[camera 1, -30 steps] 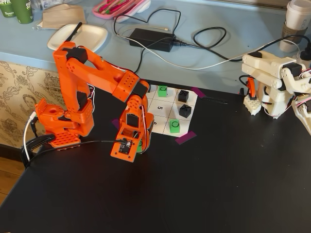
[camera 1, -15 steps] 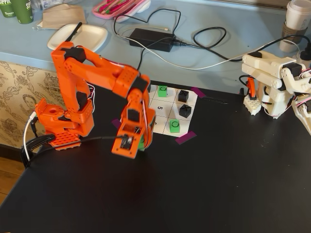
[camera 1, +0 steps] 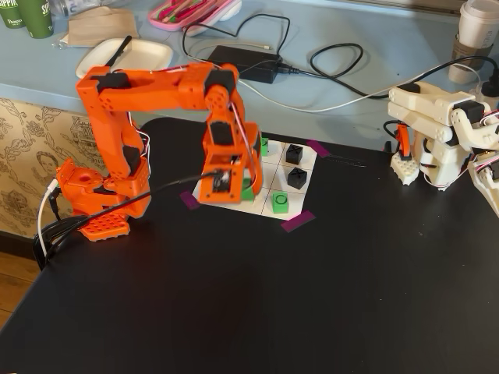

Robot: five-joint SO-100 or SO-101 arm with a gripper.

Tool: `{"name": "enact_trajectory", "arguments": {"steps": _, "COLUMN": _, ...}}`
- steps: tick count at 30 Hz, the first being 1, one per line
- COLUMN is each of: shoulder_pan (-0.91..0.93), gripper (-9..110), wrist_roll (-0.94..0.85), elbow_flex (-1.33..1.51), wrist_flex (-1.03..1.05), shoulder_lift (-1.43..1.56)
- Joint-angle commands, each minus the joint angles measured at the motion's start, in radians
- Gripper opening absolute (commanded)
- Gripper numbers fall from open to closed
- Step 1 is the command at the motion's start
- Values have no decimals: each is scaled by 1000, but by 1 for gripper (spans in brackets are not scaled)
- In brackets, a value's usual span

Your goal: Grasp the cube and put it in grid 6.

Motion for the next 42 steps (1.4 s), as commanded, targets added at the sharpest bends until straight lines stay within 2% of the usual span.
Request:
{"name": "enact_trajectory", "arguments": {"steps": 1, "shoulder_pan": -83, "gripper": 0, "wrist_roll": -20, "elbow_flex": -54, "wrist_flex": -23, "shoulder_lift": 60}}
{"name": "enact_trajectory", "arguments": {"steps": 12, "shoulder_pan": -364, "gripper": 0, "wrist_roll": -86, "elbow_flex": 58, "wrist_flex": -155, "shoulder_lift": 18}}
{"name": "enact_trajectory", "arguments": {"steps": 32, "shoulder_pan": -327, "gripper": 0, "wrist_roll": -55, "elbow_flex": 204, "wrist_flex": -115, "shoulder_lift": -38}}
{"name": "enact_trajectory", "arguments": {"steps": 42, "shoulder_pan": -324, "gripper": 0, "wrist_roll": -58, "elbow_flex": 310, "wrist_flex": -192, "shoulder_lift": -34}}
